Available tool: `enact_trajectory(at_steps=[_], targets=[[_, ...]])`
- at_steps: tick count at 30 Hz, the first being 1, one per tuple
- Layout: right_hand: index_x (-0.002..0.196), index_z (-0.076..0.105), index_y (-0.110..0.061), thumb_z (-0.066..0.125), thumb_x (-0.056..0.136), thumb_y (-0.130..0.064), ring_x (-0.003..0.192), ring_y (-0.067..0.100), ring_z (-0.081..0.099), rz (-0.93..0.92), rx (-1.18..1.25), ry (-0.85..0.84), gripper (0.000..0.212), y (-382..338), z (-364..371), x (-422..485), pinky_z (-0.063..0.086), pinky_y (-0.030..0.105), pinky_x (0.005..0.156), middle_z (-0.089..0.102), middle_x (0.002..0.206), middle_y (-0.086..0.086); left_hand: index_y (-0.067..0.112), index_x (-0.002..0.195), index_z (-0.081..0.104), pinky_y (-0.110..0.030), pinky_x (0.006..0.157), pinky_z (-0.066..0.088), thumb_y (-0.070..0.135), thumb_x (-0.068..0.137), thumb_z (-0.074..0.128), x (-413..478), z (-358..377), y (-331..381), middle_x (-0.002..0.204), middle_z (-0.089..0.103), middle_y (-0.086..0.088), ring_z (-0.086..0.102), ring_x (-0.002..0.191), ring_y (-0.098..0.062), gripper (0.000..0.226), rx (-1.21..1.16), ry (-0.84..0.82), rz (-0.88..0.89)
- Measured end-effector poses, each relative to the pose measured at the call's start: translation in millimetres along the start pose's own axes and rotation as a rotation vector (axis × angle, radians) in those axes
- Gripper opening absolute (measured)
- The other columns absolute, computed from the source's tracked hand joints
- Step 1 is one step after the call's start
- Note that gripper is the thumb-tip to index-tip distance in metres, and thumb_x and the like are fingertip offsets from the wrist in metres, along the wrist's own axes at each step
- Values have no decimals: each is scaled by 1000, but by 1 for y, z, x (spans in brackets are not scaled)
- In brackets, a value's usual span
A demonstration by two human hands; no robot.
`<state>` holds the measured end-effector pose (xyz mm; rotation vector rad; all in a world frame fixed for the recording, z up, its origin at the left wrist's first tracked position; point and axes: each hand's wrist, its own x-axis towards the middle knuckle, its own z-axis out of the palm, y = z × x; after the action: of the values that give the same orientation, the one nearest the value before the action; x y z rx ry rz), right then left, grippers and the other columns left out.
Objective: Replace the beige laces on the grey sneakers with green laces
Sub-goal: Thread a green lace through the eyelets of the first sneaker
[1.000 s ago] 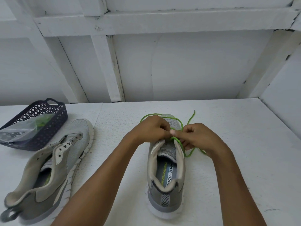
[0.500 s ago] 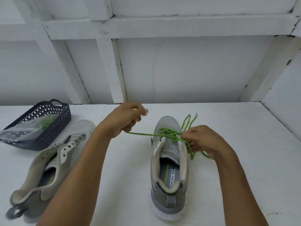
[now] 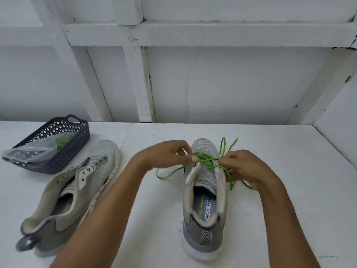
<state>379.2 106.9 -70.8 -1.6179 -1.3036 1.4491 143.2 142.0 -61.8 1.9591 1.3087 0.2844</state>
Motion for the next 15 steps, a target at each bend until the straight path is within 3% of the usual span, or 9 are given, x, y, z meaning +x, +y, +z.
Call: enact_trajectory(at_steps=[4,9,13,15], targets=[[91,67,9,65,88,-6,56,16,66,2,-1,1,16,1,0,0,54,25,54,68,68,10,7,89,67,-25,62,35,39,94,65,1,9,7,71,54,4,41,59,-5,32,61,-9,68],[90,67,8,64,88,-6,57,17,67,3,-4,1,15,1,-1,0,54,26,55,68,70,11,15,102,64,-29,74,44,45,97,55,3,8,10,93,64,3,56,80,-11,31,130,-124,-57],[93,66,12,64,88,-6,56,15,66,2,-9,2,18,1,0,0,54,25,54,67,68,9,16,87,66,-25,68,40,28,97,58,-2,9,2,74,59,12,50,69,-6,18,-33,-187,-11],[91,67,9,63,88,-5,57,15,66,0,-2,-4,16,1,1,-1,54,26,54,68,67,8,26,77,69,-29,73,45,26,89,59,-4,6,2,78,67,12,58,78,-8,16,-215,-135,47]])
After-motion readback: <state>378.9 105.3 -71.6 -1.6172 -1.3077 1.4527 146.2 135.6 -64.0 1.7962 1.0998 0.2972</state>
